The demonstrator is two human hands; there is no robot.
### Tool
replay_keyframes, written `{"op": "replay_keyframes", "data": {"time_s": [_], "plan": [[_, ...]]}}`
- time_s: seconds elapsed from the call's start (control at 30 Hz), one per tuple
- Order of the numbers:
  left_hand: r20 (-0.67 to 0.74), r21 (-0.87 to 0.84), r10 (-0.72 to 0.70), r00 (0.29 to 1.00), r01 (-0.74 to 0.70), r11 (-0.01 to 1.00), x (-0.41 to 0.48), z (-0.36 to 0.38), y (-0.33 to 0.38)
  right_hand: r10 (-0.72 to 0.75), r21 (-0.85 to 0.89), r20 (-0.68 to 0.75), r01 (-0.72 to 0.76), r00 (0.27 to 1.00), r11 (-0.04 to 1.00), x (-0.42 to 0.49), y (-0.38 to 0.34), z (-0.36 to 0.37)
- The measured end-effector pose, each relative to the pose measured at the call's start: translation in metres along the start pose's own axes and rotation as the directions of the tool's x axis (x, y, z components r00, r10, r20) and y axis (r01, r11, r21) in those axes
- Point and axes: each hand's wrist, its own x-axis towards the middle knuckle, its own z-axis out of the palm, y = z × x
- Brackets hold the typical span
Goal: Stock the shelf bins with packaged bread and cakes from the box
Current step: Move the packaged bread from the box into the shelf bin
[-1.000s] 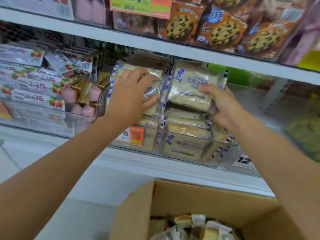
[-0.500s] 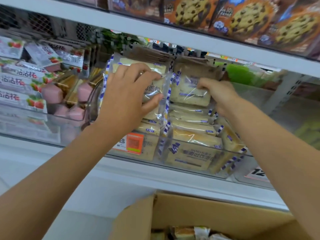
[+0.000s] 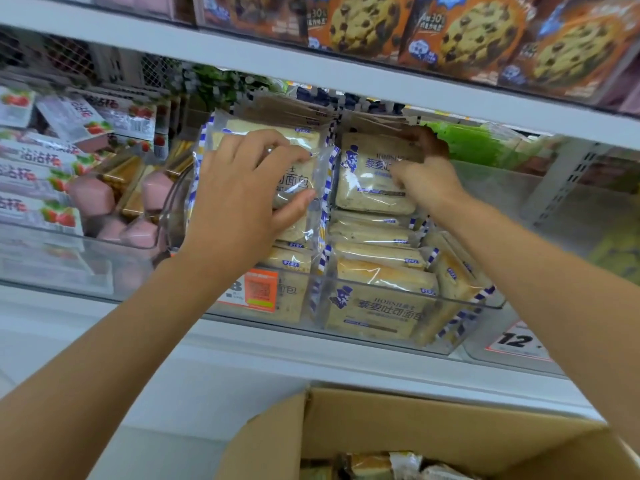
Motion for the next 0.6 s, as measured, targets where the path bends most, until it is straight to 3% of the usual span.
{"op": "replay_keyframes", "data": {"time_s": [0.1,0.17,0.23,0.37,0.47,0.6], "plan": [[0.001,0.001,-0.008,1.0,0.008,1.0,-0.001,-0.001,0.0,-0.005,-0.205,0.056,0.016,0.998,0.979,-0.002,0.006,-0.009],[0.005,0.002,-0.014,1.0,0.014,1.0,-0.001,-0.001,0.0,-0.066,-0.45,0.03,0.073,0.997,0.89,-0.015,0.004,-0.015],[0.003,0.003,-0.013,1.0,0.012,1.0,-0.001,-0.001,0.0,-0.206,-0.581,0.077,0.212,0.976,0.786,-0.027,0.001,-0.016],[0.008,0.001,-0.012,1.0,0.012,1.0,-0.002,-0.001,0.0,-0.231,-0.677,0.319,0.392,0.919,0.623,-0.024,0.002,-0.008],[0.011,0.001,-0.019,1.0,0.019,1.0,-0.001,-0.001,0.0,-0.247,-0.71,0.292,0.383,0.924,0.591,-0.006,-0.002,0.001],[0.005,0.002,-0.016,1.0,0.016,1.0,-0.001,-0.001,-0.001,-0.272,-0.656,0.255,0.373,0.928,0.657,0.001,-0.002,0.009]]}}
